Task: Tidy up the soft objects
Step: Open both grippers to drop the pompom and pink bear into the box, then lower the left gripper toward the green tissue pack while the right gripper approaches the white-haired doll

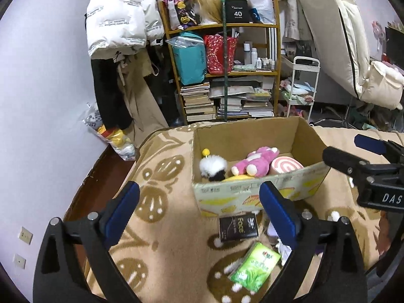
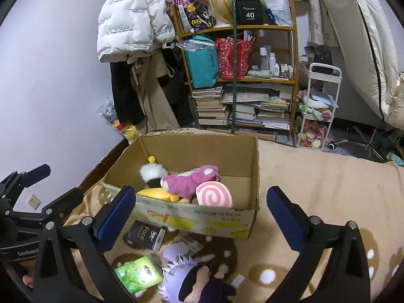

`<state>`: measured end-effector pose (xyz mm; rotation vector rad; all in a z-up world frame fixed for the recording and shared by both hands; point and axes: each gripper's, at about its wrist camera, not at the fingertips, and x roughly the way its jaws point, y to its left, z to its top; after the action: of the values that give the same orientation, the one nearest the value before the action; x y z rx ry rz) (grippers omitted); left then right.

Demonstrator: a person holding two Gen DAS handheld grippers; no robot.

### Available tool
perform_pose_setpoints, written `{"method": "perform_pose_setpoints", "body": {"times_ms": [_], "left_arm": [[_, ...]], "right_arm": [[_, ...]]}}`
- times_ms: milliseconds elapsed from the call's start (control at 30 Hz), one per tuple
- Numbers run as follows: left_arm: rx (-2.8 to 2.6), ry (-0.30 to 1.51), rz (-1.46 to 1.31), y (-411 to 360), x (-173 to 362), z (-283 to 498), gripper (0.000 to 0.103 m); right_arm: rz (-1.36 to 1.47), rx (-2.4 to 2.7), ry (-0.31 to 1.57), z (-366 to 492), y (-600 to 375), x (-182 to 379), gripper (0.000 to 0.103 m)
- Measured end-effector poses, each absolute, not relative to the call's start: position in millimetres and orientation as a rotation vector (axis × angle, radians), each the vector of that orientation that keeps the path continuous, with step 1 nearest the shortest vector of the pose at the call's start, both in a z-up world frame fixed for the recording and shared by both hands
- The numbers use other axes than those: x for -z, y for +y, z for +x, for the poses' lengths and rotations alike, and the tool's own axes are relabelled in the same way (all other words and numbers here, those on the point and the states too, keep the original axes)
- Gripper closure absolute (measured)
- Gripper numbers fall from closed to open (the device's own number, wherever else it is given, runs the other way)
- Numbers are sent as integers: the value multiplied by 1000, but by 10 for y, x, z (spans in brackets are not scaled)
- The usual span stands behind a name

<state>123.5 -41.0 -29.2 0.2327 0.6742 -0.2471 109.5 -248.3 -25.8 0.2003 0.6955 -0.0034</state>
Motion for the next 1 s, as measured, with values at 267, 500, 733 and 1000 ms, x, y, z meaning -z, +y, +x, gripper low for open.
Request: {"method": "perform_pose_setpoints", "body": {"times_ms": [267, 500, 733, 1000], "left_arm": [[264, 693, 240, -370, 295, 941, 8], [257, 704, 280, -364, 351, 725, 8], [249, 750, 254, -248, 426, 641, 8], [250, 794, 257, -273, 540, 655, 8]], "right_arm": [[208, 1, 730, 846, -2431, 237, 0], [245, 16, 747, 666, -2446, 247, 0], [265, 27, 752, 564, -2451, 282, 0], [252, 41, 781, 574, -2422, 367, 0]]}}
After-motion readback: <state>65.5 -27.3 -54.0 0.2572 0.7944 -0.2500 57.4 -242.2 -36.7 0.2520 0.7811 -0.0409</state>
